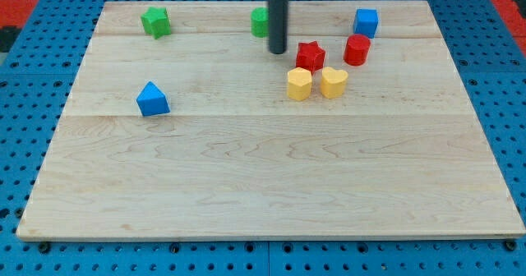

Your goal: Push the red star to the blue triangle

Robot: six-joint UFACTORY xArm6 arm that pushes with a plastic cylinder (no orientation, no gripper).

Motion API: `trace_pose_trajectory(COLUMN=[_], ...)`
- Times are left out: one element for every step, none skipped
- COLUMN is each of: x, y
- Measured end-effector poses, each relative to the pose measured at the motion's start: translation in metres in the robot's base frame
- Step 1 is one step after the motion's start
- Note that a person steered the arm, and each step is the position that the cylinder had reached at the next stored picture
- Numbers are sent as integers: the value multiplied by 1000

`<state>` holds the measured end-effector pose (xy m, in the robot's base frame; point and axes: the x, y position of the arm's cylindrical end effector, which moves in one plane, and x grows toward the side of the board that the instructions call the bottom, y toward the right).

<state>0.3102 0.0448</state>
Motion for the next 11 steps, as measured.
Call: trace_pose_trajectory(x=[0,8,34,41,35,30,39,68,66,62,67], y=[45,73,100,16,-89,-50,22,7,-78,-176,-140])
